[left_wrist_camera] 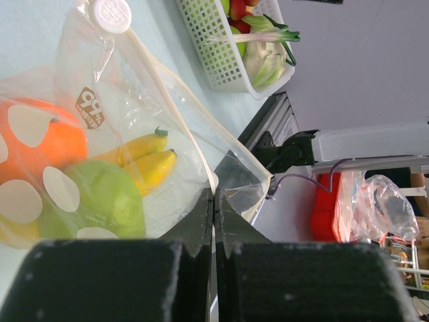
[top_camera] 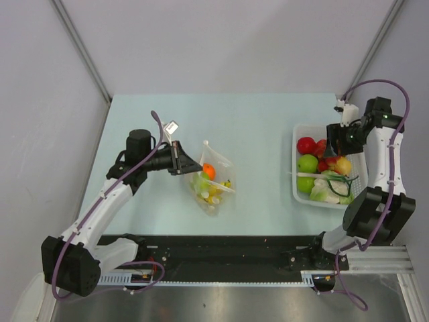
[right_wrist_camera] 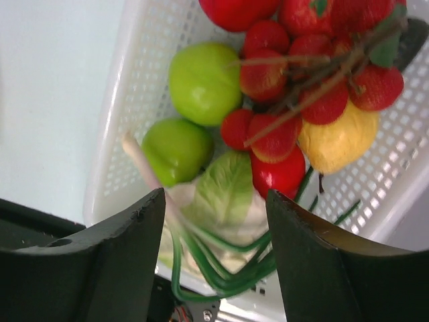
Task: Place the food in the zip-top bag and seal the zipper
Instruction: Pick up the fake fruit from the bin.
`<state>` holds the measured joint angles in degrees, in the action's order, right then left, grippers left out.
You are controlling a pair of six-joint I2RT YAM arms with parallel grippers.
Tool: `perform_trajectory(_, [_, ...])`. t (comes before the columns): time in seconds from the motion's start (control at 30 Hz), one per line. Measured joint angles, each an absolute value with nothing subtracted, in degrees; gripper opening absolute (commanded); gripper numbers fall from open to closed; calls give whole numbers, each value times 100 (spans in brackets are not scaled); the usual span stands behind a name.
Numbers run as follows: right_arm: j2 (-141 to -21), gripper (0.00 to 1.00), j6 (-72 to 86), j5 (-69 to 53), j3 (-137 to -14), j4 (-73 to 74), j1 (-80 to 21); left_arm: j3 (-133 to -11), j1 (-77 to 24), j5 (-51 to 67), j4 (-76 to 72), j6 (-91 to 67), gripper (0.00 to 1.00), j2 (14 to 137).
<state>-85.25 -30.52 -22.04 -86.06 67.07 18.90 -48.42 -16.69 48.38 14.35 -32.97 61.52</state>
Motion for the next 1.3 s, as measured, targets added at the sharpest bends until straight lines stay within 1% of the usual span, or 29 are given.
perform_trajectory(0.1, [-8746,62,-2829,-2123,-8641,6458,1667,-4842,-1669,4840,1420,-3299,0,6180])
perform_trajectory(0.23, [-9013,58,-2604,-2018,-8823,6097,1024,-4842,-1669,4845,1415,-3297,0,6259])
perform_trajectory(0.3, [-9223,54,-2539,-1986,-9026,5959,760,-4842,-1664,4845,1420,-3297,0,6283])
perform_trajectory(0.47, [-9684,49,-2523,-1800,-9190,5743,607,-4842,-1647,4842,1420,-3295,0,6285])
perform_trajectory(0.57, [-9850,47,-2574,-1734,-9188,5787,639,-4842,-1632,4845,1422,-3293,0,6285])
perform_trajectory(0.7, [-9837,48,-2864,-1894,-9181,6117,694,-4842,-1592,4845,1424,-3286,0,6285])
perform_trajectory(0.8, [-9535,48,-3168,-2121,-8967,6372,738,-4842,-1573,4847,1426,-3282,0,6285])
perform_trajectory(0.97, [-8941,49,-3415,-2147,-8755,6801,840,-4842,-1566,4847,1424,-3277,0,6285])
perform_trajectory(1.13, [-8873,49,-3376,-1879,-8772,6893,1422,-4842,-1559,4853,1426,-3238,0,6276])
perform_trajectory(1.3, [-8871,50,-3118,-1448,-9135,7030,1977,-4840,-1555,4873,1426,-3190,0,6265])
